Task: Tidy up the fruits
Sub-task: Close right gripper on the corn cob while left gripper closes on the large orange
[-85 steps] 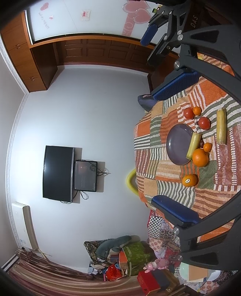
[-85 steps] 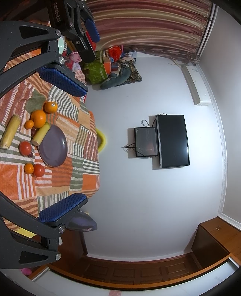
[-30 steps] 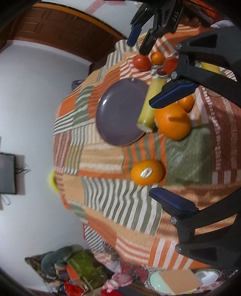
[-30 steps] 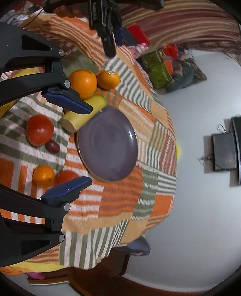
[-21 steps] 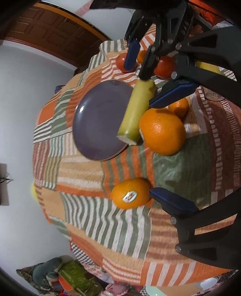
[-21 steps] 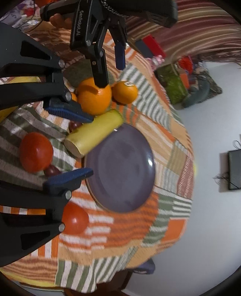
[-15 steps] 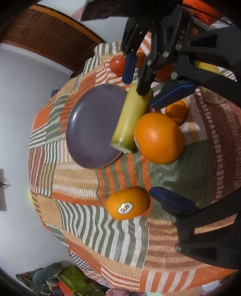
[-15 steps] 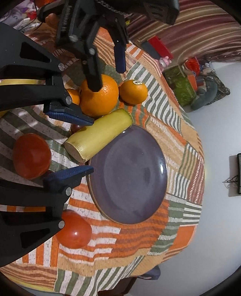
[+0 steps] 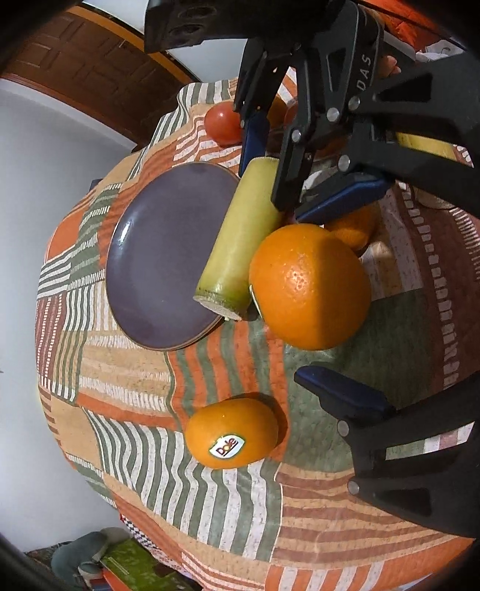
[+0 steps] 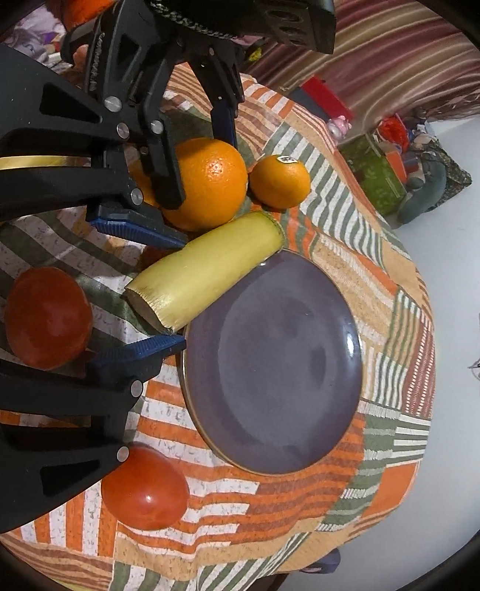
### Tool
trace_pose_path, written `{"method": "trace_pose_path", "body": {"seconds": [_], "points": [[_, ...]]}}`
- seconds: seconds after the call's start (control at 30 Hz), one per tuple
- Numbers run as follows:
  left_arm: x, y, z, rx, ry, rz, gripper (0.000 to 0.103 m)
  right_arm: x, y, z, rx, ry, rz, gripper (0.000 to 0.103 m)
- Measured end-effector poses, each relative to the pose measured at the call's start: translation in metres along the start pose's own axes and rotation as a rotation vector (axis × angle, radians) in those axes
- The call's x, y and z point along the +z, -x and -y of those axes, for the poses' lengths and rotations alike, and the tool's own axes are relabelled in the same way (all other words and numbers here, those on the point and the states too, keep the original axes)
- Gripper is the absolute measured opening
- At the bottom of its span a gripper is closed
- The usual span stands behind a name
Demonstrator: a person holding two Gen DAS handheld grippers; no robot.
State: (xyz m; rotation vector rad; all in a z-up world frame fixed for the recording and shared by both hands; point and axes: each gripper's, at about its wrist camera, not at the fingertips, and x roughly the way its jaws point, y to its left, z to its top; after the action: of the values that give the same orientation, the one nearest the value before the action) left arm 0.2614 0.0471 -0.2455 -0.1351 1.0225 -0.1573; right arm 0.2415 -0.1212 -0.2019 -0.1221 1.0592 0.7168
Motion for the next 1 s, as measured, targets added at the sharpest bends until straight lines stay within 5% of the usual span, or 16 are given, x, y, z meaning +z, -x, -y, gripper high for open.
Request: {"method": "trace_pose_path", "body": {"seconds": [0.23,0.53,1.0], "points": [[0.001,0.004,-0.004,-0.043,0.025,-0.006,0.067,-0.001,0.003,-0.007,-0.025,0.024,0.025,0.042],[-0.009,0.03,-0.02,0.0,0.037,0.021,0.067,-0.002,0.028,-0.028,-0.04,0.065,0.078,0.038],[-0.038,0.062,-0.033,0.008,0.069,0.021,0.067,-0.034,0.031,-0.066,-0.009,0.152,0.0,0.034]]}}
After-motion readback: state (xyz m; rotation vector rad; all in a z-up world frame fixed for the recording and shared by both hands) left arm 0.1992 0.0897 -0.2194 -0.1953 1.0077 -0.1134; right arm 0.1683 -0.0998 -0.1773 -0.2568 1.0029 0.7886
